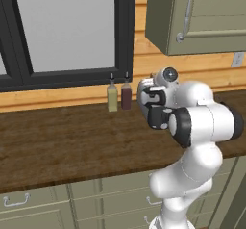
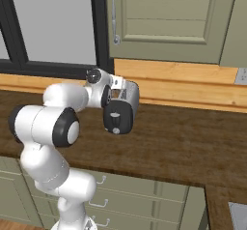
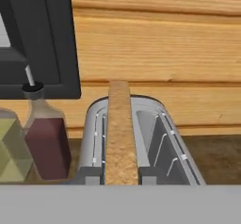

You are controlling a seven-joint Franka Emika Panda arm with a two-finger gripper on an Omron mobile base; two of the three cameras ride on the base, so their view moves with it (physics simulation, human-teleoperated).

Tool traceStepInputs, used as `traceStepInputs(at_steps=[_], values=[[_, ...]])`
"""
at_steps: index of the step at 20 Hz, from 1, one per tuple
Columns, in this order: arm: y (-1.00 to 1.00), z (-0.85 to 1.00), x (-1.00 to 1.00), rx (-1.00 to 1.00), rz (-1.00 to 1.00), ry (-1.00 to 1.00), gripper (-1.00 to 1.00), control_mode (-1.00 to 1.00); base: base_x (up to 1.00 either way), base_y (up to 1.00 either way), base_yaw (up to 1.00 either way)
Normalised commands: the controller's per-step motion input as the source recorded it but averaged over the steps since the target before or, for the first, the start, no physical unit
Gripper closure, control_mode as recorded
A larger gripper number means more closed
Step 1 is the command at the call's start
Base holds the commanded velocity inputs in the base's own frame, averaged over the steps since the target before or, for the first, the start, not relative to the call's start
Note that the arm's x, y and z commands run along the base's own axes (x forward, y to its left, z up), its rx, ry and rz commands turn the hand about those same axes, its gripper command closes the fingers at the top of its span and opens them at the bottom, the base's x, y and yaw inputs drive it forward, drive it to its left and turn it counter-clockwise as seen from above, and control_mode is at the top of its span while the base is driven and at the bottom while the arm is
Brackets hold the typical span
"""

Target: Start the toaster. Once the lever pops up, take the bread to the plate on the dining counter.

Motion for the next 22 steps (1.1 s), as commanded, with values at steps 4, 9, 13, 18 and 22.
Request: traceStepInputs(at_steps=[4,9,13,18,22], values=[[0.21,0.63,-0.39,0.0,0.0,-0.2,1.0,-1.0,0.0,0.0,0.0],[0.27,0.8,-0.47,0.0,0.0,-0.14,1.0,-1.0,0.0,0.0,0.0],[0.44,0.61,-0.66,0.01,0.0,-0.01,1.0,-1.0,0.0,0.0,0.0],[0.22,0.51,-0.86,0.01,0.0,0.04,1.0,-1.0,0.0,0.0,0.0],[0.0,0.5,-0.96,0.03,0.0,0.12,1.0,-1.0,0.0,0.0,0.0]])
